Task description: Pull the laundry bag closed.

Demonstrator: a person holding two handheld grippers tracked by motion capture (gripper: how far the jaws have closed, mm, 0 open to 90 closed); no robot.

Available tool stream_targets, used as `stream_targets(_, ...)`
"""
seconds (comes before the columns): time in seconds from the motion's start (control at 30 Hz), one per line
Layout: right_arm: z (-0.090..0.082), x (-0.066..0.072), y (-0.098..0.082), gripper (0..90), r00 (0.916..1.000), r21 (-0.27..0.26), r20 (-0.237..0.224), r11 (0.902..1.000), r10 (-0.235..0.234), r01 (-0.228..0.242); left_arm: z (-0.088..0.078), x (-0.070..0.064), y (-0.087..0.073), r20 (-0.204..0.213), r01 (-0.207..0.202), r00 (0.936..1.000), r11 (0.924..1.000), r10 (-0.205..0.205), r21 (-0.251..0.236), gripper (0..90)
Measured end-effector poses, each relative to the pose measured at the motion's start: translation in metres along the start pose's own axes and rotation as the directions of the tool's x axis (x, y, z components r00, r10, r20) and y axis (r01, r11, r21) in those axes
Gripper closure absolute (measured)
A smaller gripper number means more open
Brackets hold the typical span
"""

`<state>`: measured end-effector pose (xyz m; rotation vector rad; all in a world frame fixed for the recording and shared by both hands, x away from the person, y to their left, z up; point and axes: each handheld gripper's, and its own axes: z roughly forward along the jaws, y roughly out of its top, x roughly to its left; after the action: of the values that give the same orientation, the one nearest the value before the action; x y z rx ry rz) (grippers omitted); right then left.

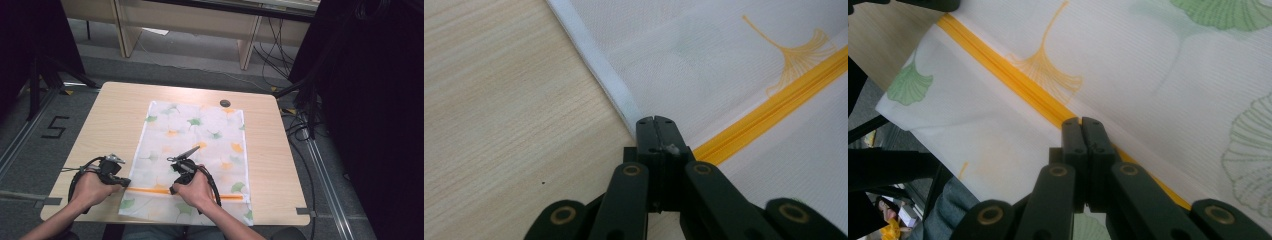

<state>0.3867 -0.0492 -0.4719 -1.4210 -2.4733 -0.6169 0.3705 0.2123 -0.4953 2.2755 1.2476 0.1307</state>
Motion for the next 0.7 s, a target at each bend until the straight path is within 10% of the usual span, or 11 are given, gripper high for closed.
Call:
stream_targets(0.13,-0.001,-0.008,-0.001,90.0,0.9987,0.014,0.024,0.9989,-0.045,0.045,0.000,0.000,0.000,0.000,0.005,1.0000,1.0000,-0.005,-0.003,90.0)
stream_targets(0.7,-0.013,-0.019,-0.010,90.0,0.9993,0.029,0.028,0.9993,0.025,-0.025,0.001,-0.001,0.000,0.003,-0.003,1.0000,1.0000,0.003,-0.004,90.0)
